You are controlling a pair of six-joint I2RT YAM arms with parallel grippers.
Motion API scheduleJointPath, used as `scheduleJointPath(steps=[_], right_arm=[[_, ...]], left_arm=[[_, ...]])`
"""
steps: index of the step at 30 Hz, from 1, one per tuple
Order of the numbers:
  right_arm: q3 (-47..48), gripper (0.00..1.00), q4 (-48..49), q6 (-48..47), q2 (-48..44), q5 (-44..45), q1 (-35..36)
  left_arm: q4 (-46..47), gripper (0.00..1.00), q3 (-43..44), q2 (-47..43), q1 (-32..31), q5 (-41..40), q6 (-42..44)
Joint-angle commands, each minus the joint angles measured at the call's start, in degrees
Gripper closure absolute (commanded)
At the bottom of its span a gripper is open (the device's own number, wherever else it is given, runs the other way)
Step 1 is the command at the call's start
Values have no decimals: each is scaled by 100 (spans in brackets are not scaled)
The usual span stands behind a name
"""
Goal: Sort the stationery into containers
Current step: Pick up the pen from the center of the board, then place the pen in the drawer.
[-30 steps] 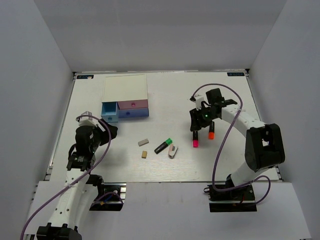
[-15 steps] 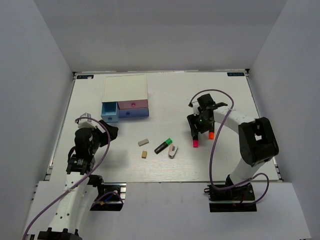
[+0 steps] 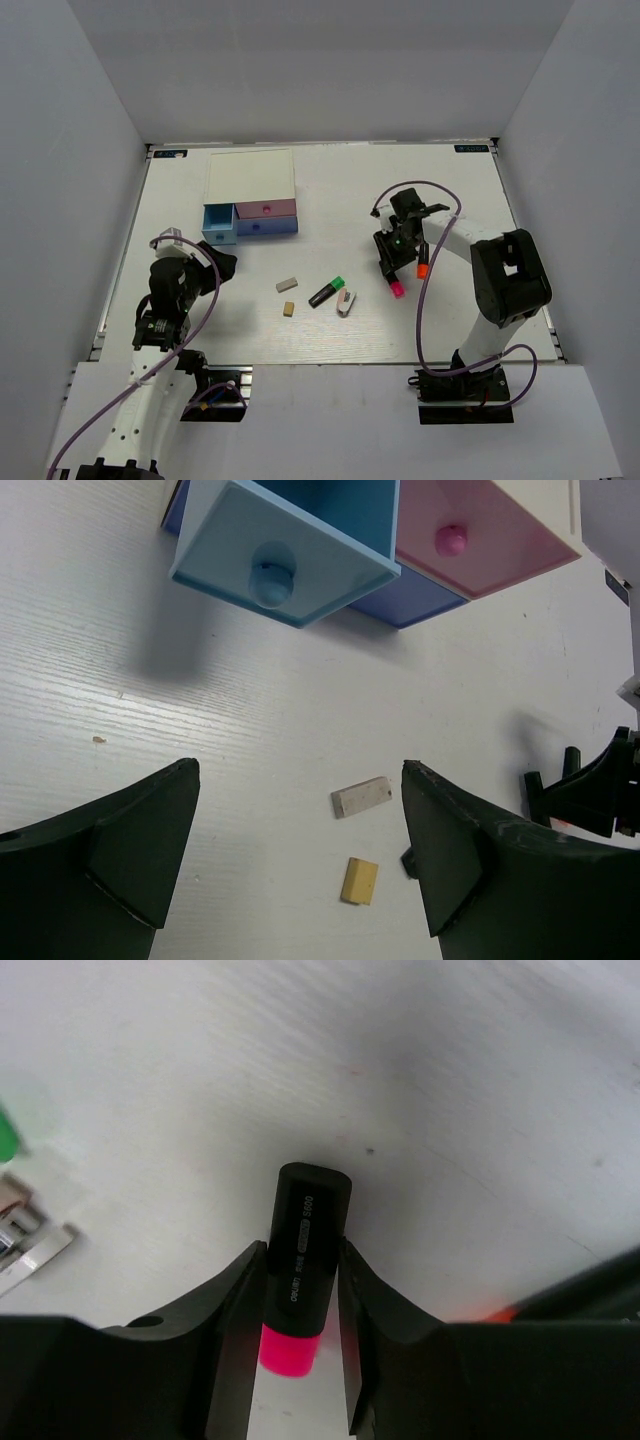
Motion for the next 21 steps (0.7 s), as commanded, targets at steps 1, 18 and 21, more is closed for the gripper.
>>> scheduleJointPath(steps=[1, 18, 21], right_arm=[[657, 73, -307, -631, -117, -848, 22], [5044, 89, -90, -3650, 1042, -4268, 1312], [5151, 89, 1167, -3204, 1279, -4365, 1733]], left_arm=[[-43, 8, -37, -98, -3, 100, -33], [-605, 8, -37, -818, -3, -154, -718], [-736, 8, 15, -950, -3, -207, -867]])
